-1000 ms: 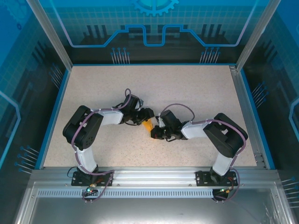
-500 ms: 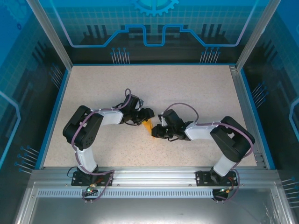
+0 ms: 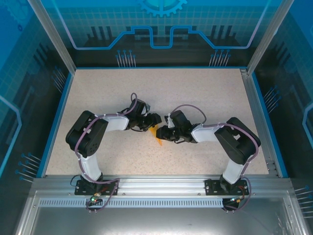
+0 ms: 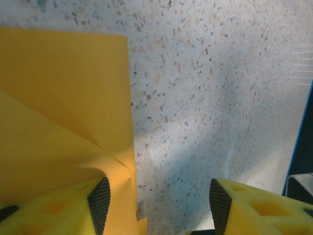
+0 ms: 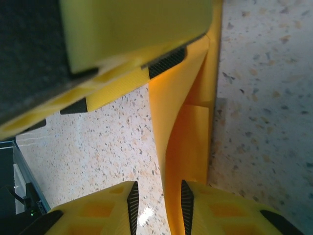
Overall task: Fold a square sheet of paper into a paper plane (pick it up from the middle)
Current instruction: Fold the wing for the fifth time at the center of the table.
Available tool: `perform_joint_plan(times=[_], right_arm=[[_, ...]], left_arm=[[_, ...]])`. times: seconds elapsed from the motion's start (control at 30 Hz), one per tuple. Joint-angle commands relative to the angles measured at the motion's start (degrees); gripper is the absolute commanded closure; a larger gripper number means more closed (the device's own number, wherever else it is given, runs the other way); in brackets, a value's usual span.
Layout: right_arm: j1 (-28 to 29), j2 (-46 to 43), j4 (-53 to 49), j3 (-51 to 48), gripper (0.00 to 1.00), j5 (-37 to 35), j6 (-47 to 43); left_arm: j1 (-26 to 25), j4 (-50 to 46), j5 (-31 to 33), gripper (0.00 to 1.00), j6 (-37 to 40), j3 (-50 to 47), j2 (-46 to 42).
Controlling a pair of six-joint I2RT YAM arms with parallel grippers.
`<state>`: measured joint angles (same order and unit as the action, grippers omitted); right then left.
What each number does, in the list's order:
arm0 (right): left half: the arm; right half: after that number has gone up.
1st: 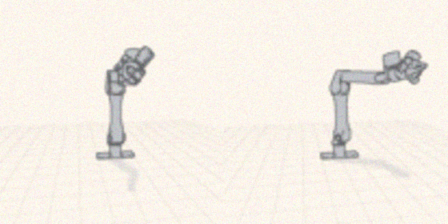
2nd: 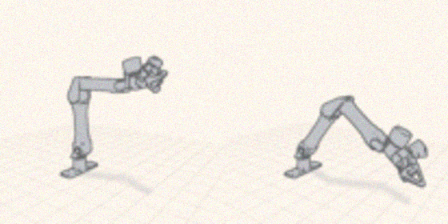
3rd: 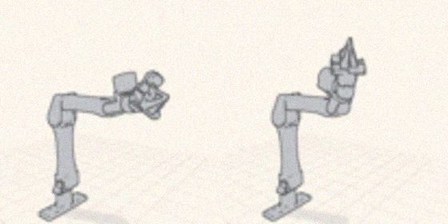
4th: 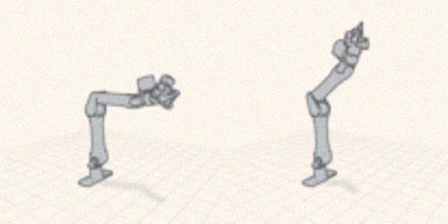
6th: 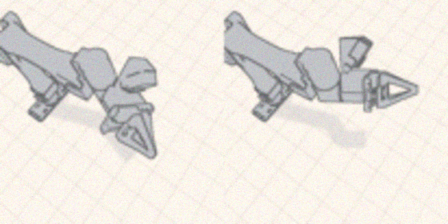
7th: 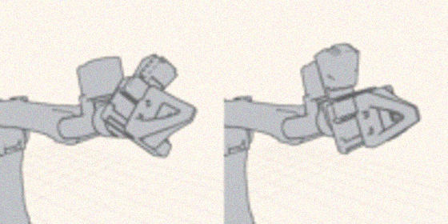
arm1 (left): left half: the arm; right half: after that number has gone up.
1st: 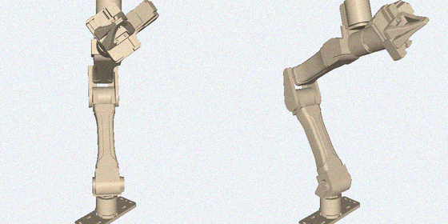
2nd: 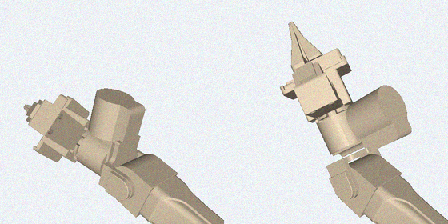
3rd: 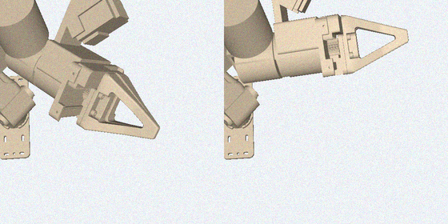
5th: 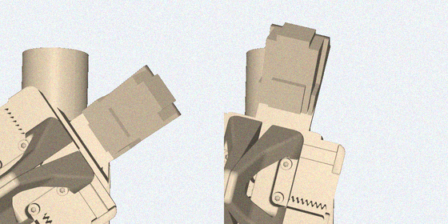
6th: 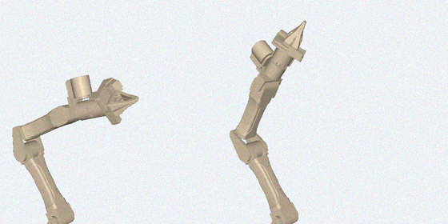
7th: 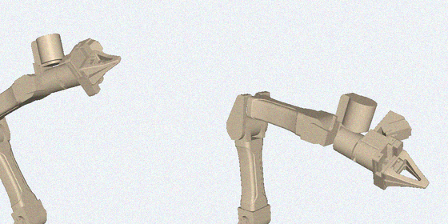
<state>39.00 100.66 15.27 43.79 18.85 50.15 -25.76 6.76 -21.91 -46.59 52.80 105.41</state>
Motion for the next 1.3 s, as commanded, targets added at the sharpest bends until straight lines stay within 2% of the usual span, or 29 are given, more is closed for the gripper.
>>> perform_joint_plan(times=[0.0, 0.3, 0.4, 0.53, 0.7, 0.9, 1.1, 1.27], right_arm=[[0.5, 1.9, 2.1, 2.1, 0.69, 1.8, -0.1], [0.6, 6.4, 4.2, 3.4, 0.71, 3.4, 0.0], [0.7, 7.2, 3.6, 3.1, 0.77, 2.5, 0.1], [0.5, 7.6, 6.6, 0.6, 0.92, 2.9, 2.1], [-0.1, 7.2, 10.3, -1.7, 1.00, 5.3, 5.0], [-1.7, 7.2, 17.5, -4.9, 1.00, 9.7, 10.1], [-3.0, 7.8, 20.0, -6.0, 1.00, 12.7, 13.6], [-3.3, 7.6, 15.5, -5.2, 1.00, 12.7, 12.3]], left_arm=[[0.3, -1.1, 0.0, 0.41, 0.0, 0.1, 1.0], [0.3, -1.1, 0.0, 0.41, -0.1, 0.1, 0.6], [0.3, -1.1, 0.0, 0.41, 0.0, -0.1, 0.1], [0.4, -0.8, -0.4, 0.41, 0.1, 0.1, -1.2], [0.9, -1.8, -1.3, 0.39, 1.4, 1.2, -6.1], [1.3, -4.1, -1.8, 0.38, 3.3, 0.9, -11.3], [1.2, 0.6, -4.4, 0.38, 2.7, -4.4, -12.4], [0.3, 3.2, -4.6, 0.39, 2.3, -5.8, -10.6]])
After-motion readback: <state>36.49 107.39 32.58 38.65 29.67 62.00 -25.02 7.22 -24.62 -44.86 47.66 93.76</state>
